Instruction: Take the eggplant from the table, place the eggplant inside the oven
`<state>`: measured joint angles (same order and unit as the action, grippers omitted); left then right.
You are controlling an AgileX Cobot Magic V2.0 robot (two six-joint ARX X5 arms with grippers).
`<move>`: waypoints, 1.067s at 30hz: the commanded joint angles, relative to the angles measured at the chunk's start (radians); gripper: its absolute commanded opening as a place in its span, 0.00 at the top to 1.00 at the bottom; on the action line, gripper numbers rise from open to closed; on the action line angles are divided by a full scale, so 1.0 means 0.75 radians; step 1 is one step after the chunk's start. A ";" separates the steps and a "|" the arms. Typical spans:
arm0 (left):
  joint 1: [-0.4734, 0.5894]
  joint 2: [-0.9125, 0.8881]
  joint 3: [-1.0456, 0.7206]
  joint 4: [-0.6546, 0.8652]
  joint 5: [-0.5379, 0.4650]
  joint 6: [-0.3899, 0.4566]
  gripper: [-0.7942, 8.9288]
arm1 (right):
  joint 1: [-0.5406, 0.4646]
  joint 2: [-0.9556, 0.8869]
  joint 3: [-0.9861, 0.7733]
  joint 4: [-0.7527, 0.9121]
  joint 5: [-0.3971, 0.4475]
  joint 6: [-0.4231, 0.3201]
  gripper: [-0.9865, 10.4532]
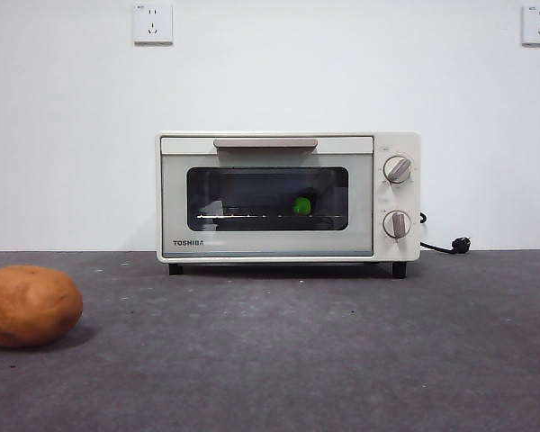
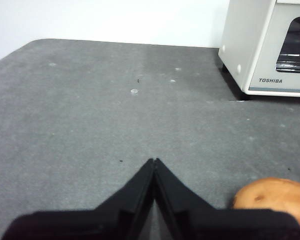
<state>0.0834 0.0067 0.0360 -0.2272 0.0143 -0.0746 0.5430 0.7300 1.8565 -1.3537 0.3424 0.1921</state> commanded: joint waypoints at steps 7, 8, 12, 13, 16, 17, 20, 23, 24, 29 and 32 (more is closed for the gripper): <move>0.004 0.012 -0.014 0.014 0.006 -0.035 0.92 | 0.001 -0.001 -0.006 -0.034 0.004 0.013 0.91; 0.004 0.012 -0.014 0.014 0.006 -0.035 0.92 | 0.001 -0.001 -0.006 -0.034 0.004 0.013 0.91; 0.004 0.012 -0.014 0.014 0.006 -0.035 0.92 | 0.001 -0.001 -0.006 -0.034 0.004 0.013 0.91; 0.004 0.012 -0.014 0.014 0.006 -0.035 0.92 | 0.001 -0.001 -0.006 -0.034 0.004 0.013 0.91; 0.004 0.012 -0.014 0.014 0.006 -0.035 0.92 | 0.001 -0.001 -0.006 -0.034 0.005 0.008 0.91; 0.004 0.012 -0.014 0.014 0.006 -0.035 0.92 | 0.001 -0.001 -0.006 -0.034 0.008 0.008 0.91; 0.004 0.012 -0.014 0.014 0.006 -0.035 0.92 | 0.001 -0.001 -0.006 -0.034 0.011 -0.016 0.91; 0.004 0.012 -0.014 0.014 0.006 -0.035 0.92 | -0.001 0.001 -0.009 -0.034 0.023 -0.061 0.91; 0.004 0.012 -0.014 0.014 0.006 -0.035 0.92 | -0.004 0.001 -0.014 -0.034 0.023 -0.094 0.91; 0.004 0.012 -0.014 0.014 0.006 -0.035 0.92 | -0.195 -0.041 -0.144 -0.034 0.011 -0.214 0.91; 0.004 0.013 -0.014 0.014 0.006 -0.035 0.92 | -0.344 -0.123 -0.290 -0.033 -0.024 -0.222 0.91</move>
<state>0.0834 0.0158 0.0360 -0.2260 0.0143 -0.0914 0.3176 0.6689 1.6741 -1.3537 0.3313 0.0483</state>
